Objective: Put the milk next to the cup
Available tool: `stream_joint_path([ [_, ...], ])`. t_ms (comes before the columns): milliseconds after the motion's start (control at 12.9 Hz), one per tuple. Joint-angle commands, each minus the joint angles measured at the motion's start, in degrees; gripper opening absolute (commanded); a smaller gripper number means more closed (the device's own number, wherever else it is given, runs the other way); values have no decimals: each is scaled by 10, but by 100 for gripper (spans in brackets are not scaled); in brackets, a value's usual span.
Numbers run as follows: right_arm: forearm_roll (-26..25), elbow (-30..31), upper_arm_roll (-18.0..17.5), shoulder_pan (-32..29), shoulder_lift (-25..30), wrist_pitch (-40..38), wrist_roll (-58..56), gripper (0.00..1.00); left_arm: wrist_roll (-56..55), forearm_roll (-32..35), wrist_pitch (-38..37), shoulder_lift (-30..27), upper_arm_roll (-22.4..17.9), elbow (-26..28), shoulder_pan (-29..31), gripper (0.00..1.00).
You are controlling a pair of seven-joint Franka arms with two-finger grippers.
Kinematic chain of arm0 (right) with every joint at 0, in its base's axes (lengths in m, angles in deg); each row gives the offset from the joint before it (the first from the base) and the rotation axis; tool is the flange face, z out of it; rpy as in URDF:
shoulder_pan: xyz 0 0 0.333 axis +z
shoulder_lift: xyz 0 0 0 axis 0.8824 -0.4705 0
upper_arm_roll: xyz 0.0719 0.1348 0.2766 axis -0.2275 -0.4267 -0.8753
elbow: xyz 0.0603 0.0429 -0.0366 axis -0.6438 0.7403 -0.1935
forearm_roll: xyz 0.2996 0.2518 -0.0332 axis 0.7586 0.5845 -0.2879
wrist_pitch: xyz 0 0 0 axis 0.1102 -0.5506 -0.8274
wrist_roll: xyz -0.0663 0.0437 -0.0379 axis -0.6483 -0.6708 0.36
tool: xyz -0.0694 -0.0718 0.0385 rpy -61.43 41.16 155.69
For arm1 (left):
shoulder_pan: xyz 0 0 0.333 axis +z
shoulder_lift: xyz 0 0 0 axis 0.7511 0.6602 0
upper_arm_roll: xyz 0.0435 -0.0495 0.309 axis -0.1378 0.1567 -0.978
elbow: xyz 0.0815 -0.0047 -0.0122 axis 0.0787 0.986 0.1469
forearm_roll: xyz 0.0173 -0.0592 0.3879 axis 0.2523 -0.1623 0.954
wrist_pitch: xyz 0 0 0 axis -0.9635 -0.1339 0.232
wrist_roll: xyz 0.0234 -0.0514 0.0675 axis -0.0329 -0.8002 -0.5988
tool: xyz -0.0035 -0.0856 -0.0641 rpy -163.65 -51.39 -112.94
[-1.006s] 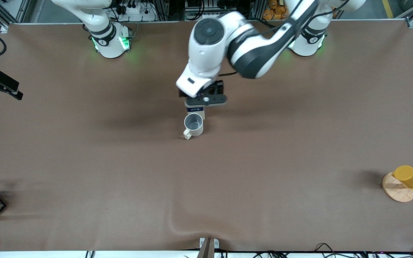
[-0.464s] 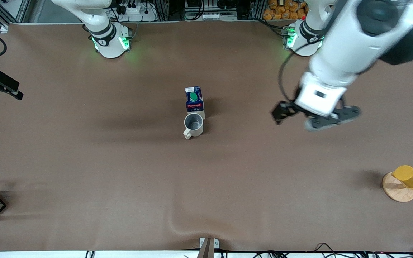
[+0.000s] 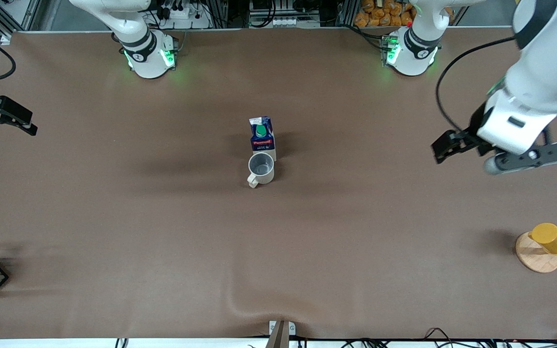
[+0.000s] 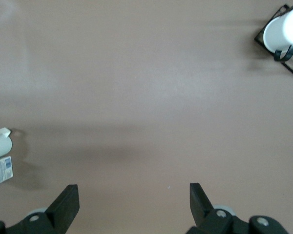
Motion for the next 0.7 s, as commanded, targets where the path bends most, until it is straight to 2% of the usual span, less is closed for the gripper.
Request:
stream_joint_path([
  [0,2,-7,0,-4,-1,-19,1,100,74,-20,0,-73,-96,82,-46,100],
  [155,2,-7,0,-4,-1,-23,1,100,104,-31,0,-96,-108,109,-41,100],
  [619,2,-8,1,-5,1,-24,1,100,109,-25,-2,-96,-108,91,-39,100],
])
